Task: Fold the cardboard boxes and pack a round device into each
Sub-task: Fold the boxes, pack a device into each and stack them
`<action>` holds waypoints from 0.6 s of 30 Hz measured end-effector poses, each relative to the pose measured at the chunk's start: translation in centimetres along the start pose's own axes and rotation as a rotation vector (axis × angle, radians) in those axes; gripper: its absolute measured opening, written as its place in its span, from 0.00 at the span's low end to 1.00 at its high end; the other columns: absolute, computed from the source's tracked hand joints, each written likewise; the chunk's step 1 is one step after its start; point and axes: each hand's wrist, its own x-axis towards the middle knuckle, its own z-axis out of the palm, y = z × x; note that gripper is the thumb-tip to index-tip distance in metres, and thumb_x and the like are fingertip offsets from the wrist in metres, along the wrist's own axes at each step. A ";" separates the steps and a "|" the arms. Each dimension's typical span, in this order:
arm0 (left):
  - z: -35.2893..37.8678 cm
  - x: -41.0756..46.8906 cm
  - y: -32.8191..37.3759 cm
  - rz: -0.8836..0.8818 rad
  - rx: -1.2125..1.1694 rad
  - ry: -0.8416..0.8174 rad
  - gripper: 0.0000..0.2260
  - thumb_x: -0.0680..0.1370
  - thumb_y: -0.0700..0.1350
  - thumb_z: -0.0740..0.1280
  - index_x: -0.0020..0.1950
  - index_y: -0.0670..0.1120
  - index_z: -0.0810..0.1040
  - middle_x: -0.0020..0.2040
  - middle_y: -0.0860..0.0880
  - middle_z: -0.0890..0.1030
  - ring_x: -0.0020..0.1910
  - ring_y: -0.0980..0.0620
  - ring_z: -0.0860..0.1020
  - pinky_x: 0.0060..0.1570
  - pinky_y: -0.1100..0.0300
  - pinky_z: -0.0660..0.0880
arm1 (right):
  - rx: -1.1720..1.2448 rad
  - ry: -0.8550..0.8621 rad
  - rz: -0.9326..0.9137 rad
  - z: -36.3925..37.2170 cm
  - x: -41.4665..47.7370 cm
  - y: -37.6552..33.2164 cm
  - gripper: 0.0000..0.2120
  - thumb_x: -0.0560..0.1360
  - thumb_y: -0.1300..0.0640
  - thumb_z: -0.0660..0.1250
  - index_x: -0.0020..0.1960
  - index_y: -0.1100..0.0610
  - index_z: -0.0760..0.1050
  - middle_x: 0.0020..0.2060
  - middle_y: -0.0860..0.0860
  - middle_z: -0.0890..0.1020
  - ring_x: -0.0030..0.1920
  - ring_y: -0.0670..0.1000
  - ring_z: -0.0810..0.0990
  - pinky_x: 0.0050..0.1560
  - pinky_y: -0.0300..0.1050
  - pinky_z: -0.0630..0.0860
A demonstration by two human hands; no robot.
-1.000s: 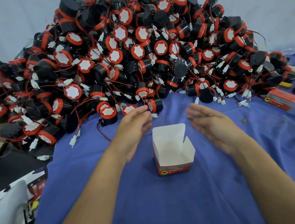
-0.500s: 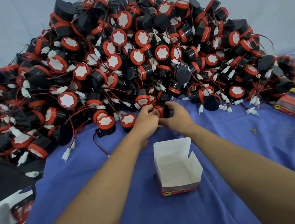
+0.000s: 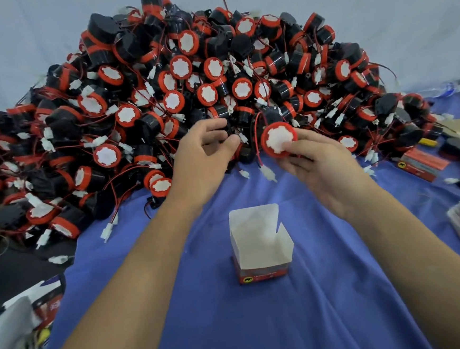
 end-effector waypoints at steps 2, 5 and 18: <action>0.0 -1.0 1.4 -0.013 -0.094 -0.013 0.12 0.82 0.46 0.69 0.66 0.52 0.79 0.53 0.54 0.84 0.54 0.53 0.84 0.58 0.56 0.81 | 0.018 -0.029 -0.002 0.0 -1.4 -0.9 0.14 0.80 0.65 0.67 0.64 0.56 0.80 0.54 0.52 0.88 0.53 0.49 0.87 0.52 0.37 0.81; -0.3 -2.3 2.6 -0.079 -0.279 -0.177 0.12 0.84 0.49 0.66 0.68 0.55 0.78 0.51 0.52 0.87 0.52 0.54 0.85 0.49 0.58 0.84 | -0.059 -0.135 0.022 0.2 -3.1 -1.3 0.15 0.80 0.64 0.67 0.65 0.56 0.80 0.56 0.53 0.87 0.56 0.52 0.86 0.58 0.43 0.82; -0.3 -8.0 -0.8 -0.184 -0.050 -0.145 0.08 0.80 0.44 0.72 0.59 0.53 0.79 0.45 0.52 0.86 0.43 0.54 0.87 0.51 0.52 0.84 | -0.774 -0.262 -0.076 -0.4 -5.7 0.8 0.15 0.77 0.52 0.74 0.63 0.49 0.79 0.53 0.45 0.85 0.55 0.44 0.83 0.58 0.45 0.80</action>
